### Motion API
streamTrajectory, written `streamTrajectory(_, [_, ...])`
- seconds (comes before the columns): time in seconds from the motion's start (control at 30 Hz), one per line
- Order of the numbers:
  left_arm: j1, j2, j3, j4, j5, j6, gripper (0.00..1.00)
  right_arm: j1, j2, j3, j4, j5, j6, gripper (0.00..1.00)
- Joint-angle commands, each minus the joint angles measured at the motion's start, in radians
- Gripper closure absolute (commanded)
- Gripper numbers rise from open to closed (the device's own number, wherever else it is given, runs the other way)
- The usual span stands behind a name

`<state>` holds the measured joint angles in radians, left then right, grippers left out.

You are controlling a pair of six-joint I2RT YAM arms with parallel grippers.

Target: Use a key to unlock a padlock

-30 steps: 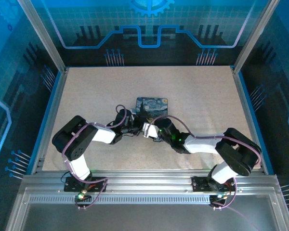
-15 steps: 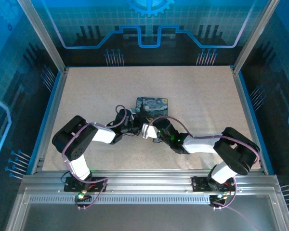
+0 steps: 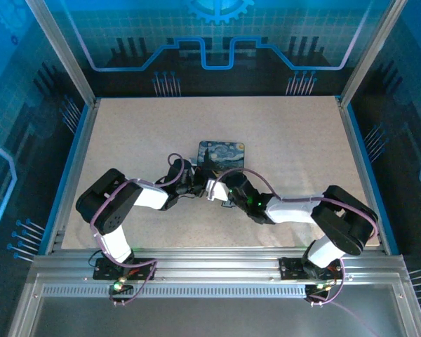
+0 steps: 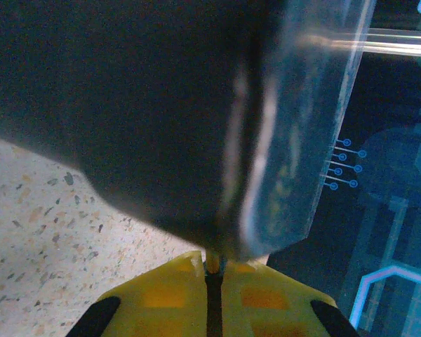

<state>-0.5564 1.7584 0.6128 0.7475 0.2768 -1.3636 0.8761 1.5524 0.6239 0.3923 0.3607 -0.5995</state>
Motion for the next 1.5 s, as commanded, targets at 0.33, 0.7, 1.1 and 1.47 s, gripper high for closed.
streamTrajectory(0.33, [-0.011, -0.022, -0.002, 0.043, 0.018, -0.02, 1.0, -0.043, -0.033, 0.083, -0.06, -0.027, 0.311, 1.0])
streamTrajectory(0.7, [-0.018, 0.013, -0.004, 0.061, 0.017, -0.028, 1.0, -0.111, -0.001, 0.021, 0.053, -0.15, 0.526, 1.0])
streamTrajectory(1.1, [-0.02, 0.008, 0.005, -0.001, -0.014, 0.031, 0.8, -0.137, 0.043, -0.003, 0.048, -0.256, 0.638, 1.0])
streamTrajectory(1.47, [-0.012, -0.078, -0.009, -0.121, -0.064, 0.1, 0.46, -0.187, 0.102, -0.046, 0.123, -0.404, 0.804, 1.0])
